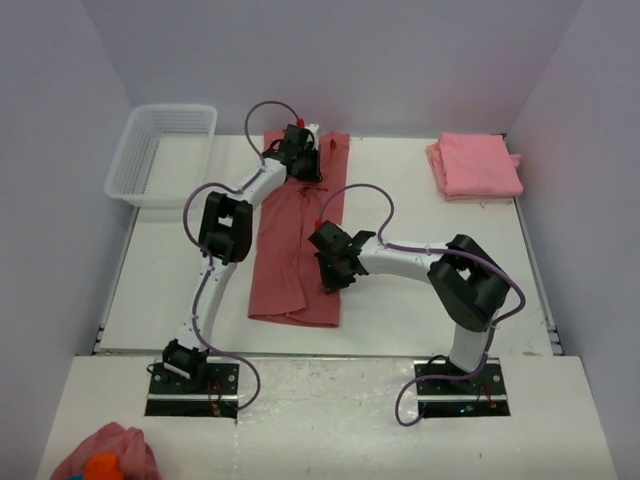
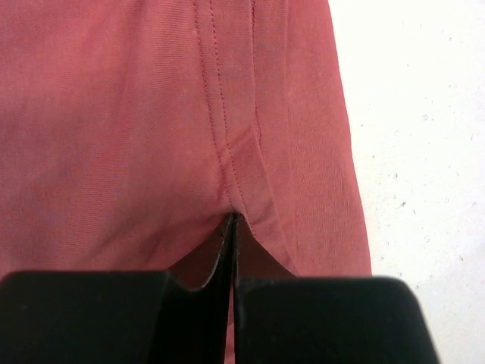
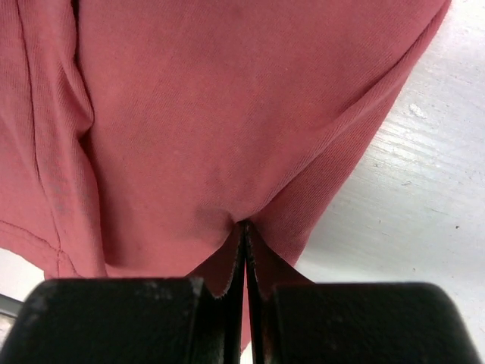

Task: Fold and stack the t-shirts
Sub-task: Rotate the tshirt 90 degrees

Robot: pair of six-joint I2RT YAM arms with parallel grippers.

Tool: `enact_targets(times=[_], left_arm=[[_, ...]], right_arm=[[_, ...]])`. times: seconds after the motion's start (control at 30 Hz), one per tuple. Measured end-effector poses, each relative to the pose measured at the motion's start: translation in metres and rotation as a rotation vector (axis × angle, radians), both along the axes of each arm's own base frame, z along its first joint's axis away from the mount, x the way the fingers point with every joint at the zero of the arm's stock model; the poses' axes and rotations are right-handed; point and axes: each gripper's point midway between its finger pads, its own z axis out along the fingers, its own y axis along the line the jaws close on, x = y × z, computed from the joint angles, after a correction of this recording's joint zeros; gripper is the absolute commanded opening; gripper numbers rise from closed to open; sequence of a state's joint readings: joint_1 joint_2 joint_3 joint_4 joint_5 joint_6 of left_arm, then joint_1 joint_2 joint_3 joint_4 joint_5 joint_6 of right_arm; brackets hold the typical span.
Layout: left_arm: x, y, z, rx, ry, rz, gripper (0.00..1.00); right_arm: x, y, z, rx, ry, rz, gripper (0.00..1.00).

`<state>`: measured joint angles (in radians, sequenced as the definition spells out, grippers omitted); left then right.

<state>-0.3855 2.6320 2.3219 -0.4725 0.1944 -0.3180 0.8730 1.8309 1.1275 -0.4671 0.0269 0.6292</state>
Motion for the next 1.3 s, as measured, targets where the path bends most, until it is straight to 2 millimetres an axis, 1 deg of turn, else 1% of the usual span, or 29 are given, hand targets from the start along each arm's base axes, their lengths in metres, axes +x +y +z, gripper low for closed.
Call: enact_targets(times=[0.13, 0.17, 0.23, 0.27, 0.33, 0.37, 0.43, 0.47, 0.5, 0.53, 0.57, 0.6, 0.63, 0.67, 0.73, 0.8, 0.83, 0.87, 0.93, 0.97, 1.0, 1.07, 1.1, 1.13, 1.17, 1.2, 1.3], left_arm=[[-0.004, 0.004, 0.001, 0.008, -0.014, 0.011, 0.08], [-0.006, 0.006, 0.002, 0.014, -0.015, 0.015, 0.12], [-0.009, 0.009, 0.002, 0.026, -0.014, 0.018, 0.15], [-0.01, 0.01, 0.003, 0.031, -0.013, 0.021, 0.18], [-0.012, 0.013, 0.003, 0.043, -0.008, 0.03, 0.21], [-0.013, 0.015, 0.004, 0.048, -0.006, 0.034, 0.29], [-0.018, 0.019, 0.005, 0.059, 0.003, 0.043, 0.35], [-0.02, 0.021, 0.007, 0.065, 0.006, 0.046, 0.45], [-0.022, 0.023, 0.008, 0.071, 0.01, 0.049, 0.5], [-0.024, 0.025, 0.01, 0.077, 0.011, 0.052, 0.56], [-0.026, 0.026, 0.013, 0.084, 0.008, 0.057, 0.69], [-0.026, 0.029, 0.017, 0.093, 0.004, 0.058, 0.73], [-0.027, 0.031, 0.022, 0.099, -0.004, 0.064, 0.76], [-0.026, 0.032, 0.029, 0.103, -0.017, 0.067, 0.83], [-0.024, 0.034, 0.044, 0.108, -0.042, 0.075, 0.88], [-0.025, 0.037, 0.063, 0.109, -0.067, 0.081, 0.93], [-0.025, 0.038, 0.074, 0.106, -0.082, 0.083, 0.94], [-0.025, 0.039, 0.087, 0.101, -0.101, 0.087, 0.96], [-0.027, 0.042, 0.113, 0.094, -0.134, 0.098, 0.97], [-0.029, 0.045, 0.128, 0.095, -0.152, 0.109, 0.98], [-0.032, 0.049, 0.143, 0.095, -0.169, 0.124, 0.98], [-0.043, 0.059, 0.172, 0.101, -0.18, 0.162, 0.98], [-0.053, 0.066, 0.187, 0.108, -0.177, 0.184, 0.98], [-0.061, 0.072, 0.198, 0.111, -0.18, 0.203, 0.98], [-0.075, 0.08, 0.206, 0.116, -0.174, 0.224, 0.98], [-0.092, 0.089, 0.209, 0.122, -0.156, 0.242, 0.97], [-0.156, 0.115, 0.202, 0.14, -0.072, 0.283, 0.94]], right_arm=[[0.001, 0.002, 0.001, -0.013, 0.006, 0.003, 0.0], [0.001, 0.002, 0.001, -0.017, 0.006, 0.002, 0.0], [0.001, 0.002, 0.001, -0.02, 0.005, 0.001, 0.0], [0.001, 0.002, 0.001, -0.021, 0.005, 0.0, 0.0], [0.001, 0.001, 0.001, -0.026, 0.002, -0.007, 0.0], [0.001, 0.001, 0.001, -0.028, 0.0, -0.009, 0.0], [0.002, -0.002, 0.002, -0.036, -0.015, -0.014, 0.0], [0.001, -0.005, 0.003, -0.043, -0.022, -0.016, 0.02], [0.001, -0.008, 0.004, -0.049, -0.03, -0.018, 0.05], [0.0, -0.012, 0.005, -0.058, -0.036, -0.019, 0.1], [0.0, -0.015, 0.007, -0.066, -0.044, -0.019, 0.12], [0.0, -0.018, 0.009, -0.072, -0.053, -0.017, 0.13], [0.002, -0.018, 0.012, -0.072, -0.065, -0.015, 0.15], [0.004, -0.019, 0.015, -0.073, -0.078, -0.015, 0.17], [0.006, -0.021, 0.022, -0.071, -0.101, -0.008, 0.21], [0.008, -0.022, 0.034, -0.063, -0.129, -0.006, 0.29], [0.008, -0.024, 0.043, -0.059, -0.144, -0.004, 0.32], [0.008, -0.025, 0.054, -0.05, -0.161, -0.002, 0.41], [0.008, -0.028, 0.076, -0.027, -0.198, -0.007, 0.46], [0.008, -0.03, 0.09, -0.007, -0.219, -0.012, 0.55], [0.006, -0.032, 0.103, 0.015, -0.239, -0.02, 0.58], [0.001, -0.038, 0.127, 0.059, -0.272, -0.024, 0.64], [-0.004, -0.042, 0.136, 0.086, -0.285, -0.026, 0.66], [-0.008, -0.046, 0.14, 0.104, -0.293, -0.029, 0.66], [-0.014, -0.051, 0.142, 0.119, -0.294, -0.031, 0.66], [-0.02, -0.056, 0.138, 0.125, -0.284, -0.032, 0.66], [-0.042, -0.072, 0.111, 0.115, -0.212, -0.03, 0.64]])
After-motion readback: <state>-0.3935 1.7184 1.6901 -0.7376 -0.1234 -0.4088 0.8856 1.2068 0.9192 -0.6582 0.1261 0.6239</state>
